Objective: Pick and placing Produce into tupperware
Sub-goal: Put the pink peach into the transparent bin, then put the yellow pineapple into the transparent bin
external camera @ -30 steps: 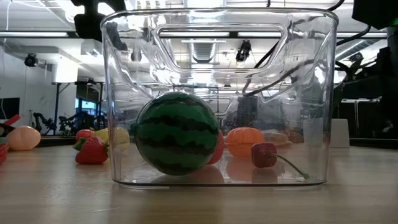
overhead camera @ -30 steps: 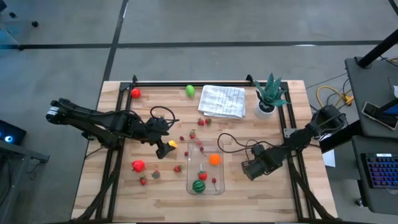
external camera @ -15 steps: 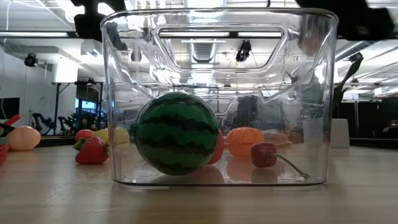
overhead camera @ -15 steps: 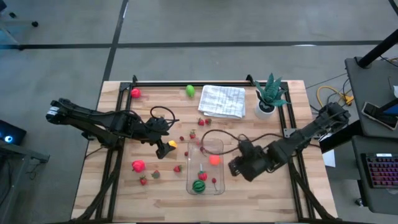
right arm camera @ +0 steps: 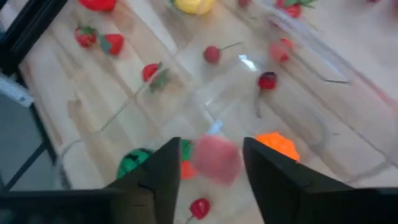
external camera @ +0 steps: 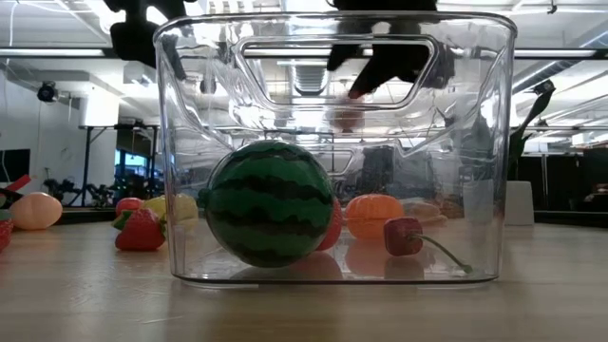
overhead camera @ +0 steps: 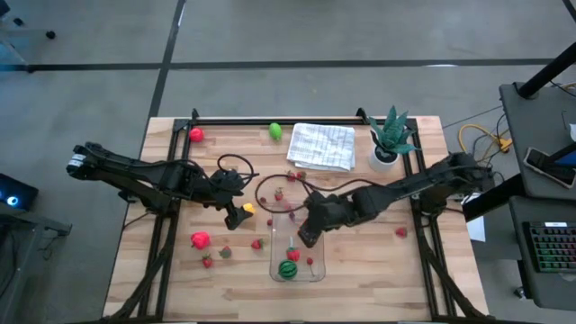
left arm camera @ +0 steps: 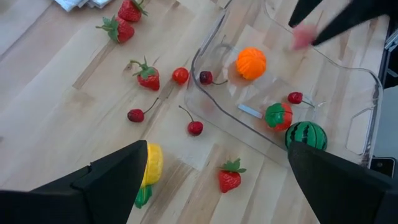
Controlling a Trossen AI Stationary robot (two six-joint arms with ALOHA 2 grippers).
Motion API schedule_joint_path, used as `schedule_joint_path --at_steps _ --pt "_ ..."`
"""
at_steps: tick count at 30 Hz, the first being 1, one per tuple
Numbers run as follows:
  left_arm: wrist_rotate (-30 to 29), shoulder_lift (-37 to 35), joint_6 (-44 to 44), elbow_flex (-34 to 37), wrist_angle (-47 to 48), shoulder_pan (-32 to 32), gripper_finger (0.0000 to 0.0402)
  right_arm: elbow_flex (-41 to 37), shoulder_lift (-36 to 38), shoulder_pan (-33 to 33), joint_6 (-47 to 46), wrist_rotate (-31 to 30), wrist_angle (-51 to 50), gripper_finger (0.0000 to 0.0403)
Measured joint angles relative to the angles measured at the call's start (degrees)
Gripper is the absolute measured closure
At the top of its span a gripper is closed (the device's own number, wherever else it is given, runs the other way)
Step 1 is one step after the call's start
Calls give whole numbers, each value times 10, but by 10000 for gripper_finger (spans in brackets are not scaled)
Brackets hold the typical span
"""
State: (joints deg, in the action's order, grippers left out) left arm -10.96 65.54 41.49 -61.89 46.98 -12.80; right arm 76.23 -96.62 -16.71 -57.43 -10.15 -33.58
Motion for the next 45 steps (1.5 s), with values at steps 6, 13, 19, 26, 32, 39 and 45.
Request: schedule_joint_path --at_steps 6,13,19,26,32,39,45 --pt "0 0 0 0 1 0 27 25 -7 2 -5 -12 -38 159" --pt "0 0 -3 0 1 0 27 53 28 -15 -218 -32 -437 143" --pt "0 0 -4 0 0 0 27 10 72 -56 -239 47 -560 157" --pt "0 0 -4 1 0 0 27 -110 120 -83 -212 165 -562 167" --pt "0 0 -4 1 0 0 27 -209 148 -85 -141 211 -522 164" --pt "0 0 -2 1 0 0 27 -293 184 -81 -136 236 -406 170" --pt "0 0 -1 1 -1 0 27 -354 205 -82 -181 254 -381 170"
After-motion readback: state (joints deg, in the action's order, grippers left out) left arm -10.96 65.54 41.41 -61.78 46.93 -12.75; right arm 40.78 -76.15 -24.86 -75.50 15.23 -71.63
